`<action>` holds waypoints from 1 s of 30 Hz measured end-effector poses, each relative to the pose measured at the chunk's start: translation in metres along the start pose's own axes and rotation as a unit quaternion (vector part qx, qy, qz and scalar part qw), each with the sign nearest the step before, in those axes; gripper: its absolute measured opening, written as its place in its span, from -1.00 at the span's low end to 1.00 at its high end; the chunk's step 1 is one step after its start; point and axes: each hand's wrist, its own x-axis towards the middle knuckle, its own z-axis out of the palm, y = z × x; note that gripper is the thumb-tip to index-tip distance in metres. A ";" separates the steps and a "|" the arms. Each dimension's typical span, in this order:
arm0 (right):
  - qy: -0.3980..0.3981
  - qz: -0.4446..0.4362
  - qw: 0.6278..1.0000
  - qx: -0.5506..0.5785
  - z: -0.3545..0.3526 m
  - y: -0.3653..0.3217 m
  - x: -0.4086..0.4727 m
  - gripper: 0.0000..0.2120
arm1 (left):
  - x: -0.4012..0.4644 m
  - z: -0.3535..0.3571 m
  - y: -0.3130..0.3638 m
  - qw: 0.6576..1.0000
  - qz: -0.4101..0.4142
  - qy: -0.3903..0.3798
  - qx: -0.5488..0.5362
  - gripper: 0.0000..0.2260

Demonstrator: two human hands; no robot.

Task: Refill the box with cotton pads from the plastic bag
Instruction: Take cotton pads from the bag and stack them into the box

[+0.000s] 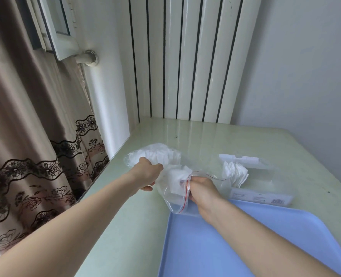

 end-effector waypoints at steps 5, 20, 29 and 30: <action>-0.011 -0.038 0.996 -0.083 0.002 -0.004 0.002 -0.88 | 0.004 -0.003 -0.001 1.000 -0.002 -0.005 0.014 -0.62; -0.017 -0.046 0.997 -0.064 -0.019 -0.007 -0.012 -0.76 | 0.009 -0.003 0.001 0.997 -0.012 0.014 0.070 -0.65; -0.145 -0.039 0.985 -0.079 -0.115 -0.045 -0.056 -0.67 | -0.042 0.016 0.047 0.939 0.267 0.151 0.159 -0.78; -0.126 -0.051 0.989 -0.058 -0.121 -0.048 -0.056 -0.67 | -0.052 0.021 0.058 0.937 0.302 0.121 0.126 -0.78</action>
